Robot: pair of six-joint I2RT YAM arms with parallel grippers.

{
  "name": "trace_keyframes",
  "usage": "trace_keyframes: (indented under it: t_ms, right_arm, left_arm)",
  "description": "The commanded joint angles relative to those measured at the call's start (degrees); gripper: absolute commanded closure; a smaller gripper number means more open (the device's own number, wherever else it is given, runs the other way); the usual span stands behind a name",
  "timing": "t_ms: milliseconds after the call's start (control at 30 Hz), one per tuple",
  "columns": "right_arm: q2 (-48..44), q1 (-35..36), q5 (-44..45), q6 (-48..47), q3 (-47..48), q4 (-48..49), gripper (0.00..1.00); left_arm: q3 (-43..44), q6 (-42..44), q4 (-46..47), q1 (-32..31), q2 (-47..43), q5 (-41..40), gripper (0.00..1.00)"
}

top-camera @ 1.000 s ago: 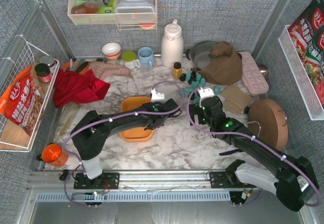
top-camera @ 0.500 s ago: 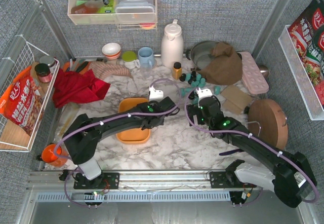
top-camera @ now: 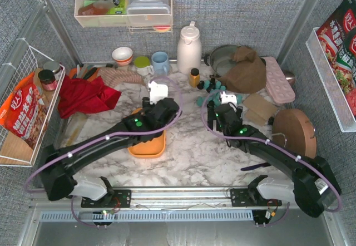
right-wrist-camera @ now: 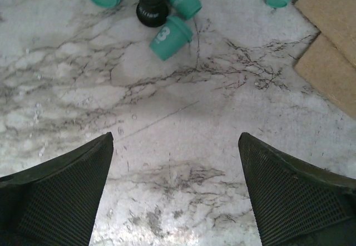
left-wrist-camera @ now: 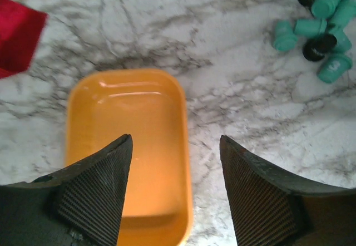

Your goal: Mix the coffee capsules in the storage basket

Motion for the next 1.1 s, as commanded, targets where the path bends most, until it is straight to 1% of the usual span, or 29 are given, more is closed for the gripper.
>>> trace_keyframes:
  t_ms: [0, 33, 100, 167, 200, 267, 333, 367, 433, 533, 667, 933, 1067]
  right_arm:
    - [4.03, -0.58, 4.81, 6.79, 2.91, 1.92, 0.02]
    - [5.39, -0.83, 4.54, 7.72, 3.51, 2.42, 0.04]
    - [8.35, -1.41, 3.83, 9.59, 4.8, 3.39, 0.07]
    - [11.64, -2.08, 3.47, 12.14, 6.2, 4.15, 0.1]
    - [13.3, -2.51, 3.21, 13.78, 6.97, 4.27, 0.12]
    - [16.52, -3.67, 1.83, 16.76, 8.37, 4.81, 0.14]
    - [19.87, -4.87, 0.02, 19.29, 9.52, 5.96, 0.17]
    - [21.35, -5.53, -0.87, 20.31, 10.35, 6.23, 0.19]
    - [24.18, -6.88, -2.69, 21.33, 11.94, 6.31, 0.22]
    - [27.86, -8.33, -3.62, 22.68, 13.99, 5.84, 0.25]
    - [30.99, -9.17, -4.17, 23.54, 15.79, 5.78, 0.3]
    - [34.73, -9.55, -1.62, 22.04, 18.7, 4.18, 0.31]
    - [35.55, -9.86, 0.09, 20.85, 18.73, 3.69, 0.32]
  left_arm:
    - [-7.74, 11.88, 12.33, 0.1, -9.61, -8.27, 0.26]
    - [-10.33, 13.02, 16.09, 0.17, -12.32, -8.65, 0.25]
    - [-14.99, 13.22, 20.3, 0.31, -17.49, -8.8, 0.2]
    - [-20.28, 13.13, 25.06, 0.35, -22.53, -8.5, 0.19]
    - [-23.2, 13.59, 28.51, 0.36, -25.02, -8.23, 0.18]
    - [-29.59, 15.53, 36.86, 0.36, -29.57, -8.0, 0.14]
    - [-36.93, 18.69, 46.5, 0.45, -33.18, -7.65, 0.1]
    - [-39.1, 20.19, 50.66, 0.53, -34.46, -6.81, 0.09]
    - [-41.72, 22.88, 55.36, 0.78, -35.82, -4.52, 0.08]
    - [-42.61, 24.75, 56.24, 1.1, -35.61, -2.26, 0.08]
    - [-43.55, 24.88, 56.49, 1.69, -34.37, -0.35, 0.08]
    - [-45.27, 21.89, 57.38, 5.06, -33.43, 7.4, 0.08]
    - [-45.92, 20.76, 58.42, 6.43, -32.49, 9.4, 0.08]
